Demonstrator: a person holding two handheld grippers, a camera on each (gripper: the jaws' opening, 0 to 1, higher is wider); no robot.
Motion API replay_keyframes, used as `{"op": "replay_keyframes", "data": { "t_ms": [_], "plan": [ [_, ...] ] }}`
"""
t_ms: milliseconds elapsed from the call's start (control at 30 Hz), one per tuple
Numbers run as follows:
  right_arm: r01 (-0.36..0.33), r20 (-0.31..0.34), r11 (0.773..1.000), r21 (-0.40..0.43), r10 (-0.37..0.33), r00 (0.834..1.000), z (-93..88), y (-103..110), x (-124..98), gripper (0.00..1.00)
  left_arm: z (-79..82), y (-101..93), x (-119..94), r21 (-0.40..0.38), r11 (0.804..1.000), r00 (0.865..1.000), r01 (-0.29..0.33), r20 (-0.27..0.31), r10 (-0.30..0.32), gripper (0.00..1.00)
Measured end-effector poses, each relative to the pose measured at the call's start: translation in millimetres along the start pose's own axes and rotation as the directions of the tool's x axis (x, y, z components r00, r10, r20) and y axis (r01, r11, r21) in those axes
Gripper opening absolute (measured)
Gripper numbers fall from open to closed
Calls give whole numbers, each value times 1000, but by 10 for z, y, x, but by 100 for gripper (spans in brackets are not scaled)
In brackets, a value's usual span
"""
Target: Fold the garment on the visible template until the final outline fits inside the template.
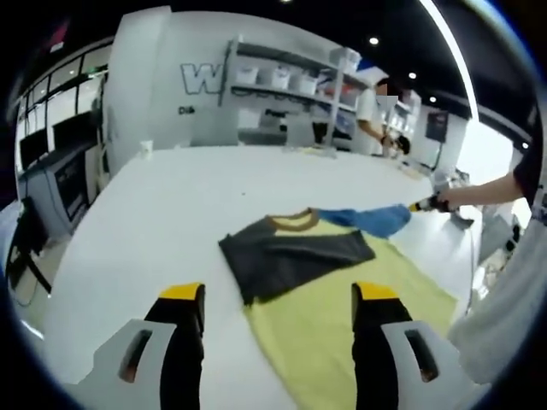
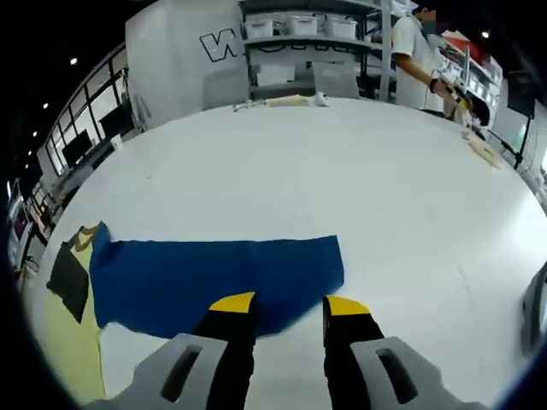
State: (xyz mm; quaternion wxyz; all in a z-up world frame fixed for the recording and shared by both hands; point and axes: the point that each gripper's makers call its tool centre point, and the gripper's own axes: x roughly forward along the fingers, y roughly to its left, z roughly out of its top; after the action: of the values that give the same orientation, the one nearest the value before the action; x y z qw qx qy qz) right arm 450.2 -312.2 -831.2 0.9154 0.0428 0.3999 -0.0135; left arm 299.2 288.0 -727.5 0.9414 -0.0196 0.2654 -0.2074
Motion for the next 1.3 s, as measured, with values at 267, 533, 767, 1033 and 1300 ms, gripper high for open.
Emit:
{"op": "replay_keyframes", "data": {
  "t_ms": [267, 533, 767, 1033, 1300],
  "plan": [
    [25, -34, 997, 72, -23, 999, -146, -26, 84, 16, 32, 21, -66, -9, 1000, 1000, -8, 11, 9, 64],
    [-55, -4, 987, 149, 56, 998, -134, 56, 145, 0, 42, 56, -108, -10, 1000, 1000, -2, 22, 2, 62],
    [-96, 73, 983, 156, 85, 994, 108, 144, 51, 0, 80, 48, -68, -26, 1000, 999, 0, 34, 0, 61],
    [-163, 195, 975, 149, 133, 972, 585, 413, -300, 0, 198, 8, -12, -26, 999, 996, 31, 80, -29, 60],
    [-141, 235, 981, 133, 107, 966, 677, 276, -574, 0, 140, -52, -14, -18, 998, 995, 54, 84, -52, 57]
  ]
}}
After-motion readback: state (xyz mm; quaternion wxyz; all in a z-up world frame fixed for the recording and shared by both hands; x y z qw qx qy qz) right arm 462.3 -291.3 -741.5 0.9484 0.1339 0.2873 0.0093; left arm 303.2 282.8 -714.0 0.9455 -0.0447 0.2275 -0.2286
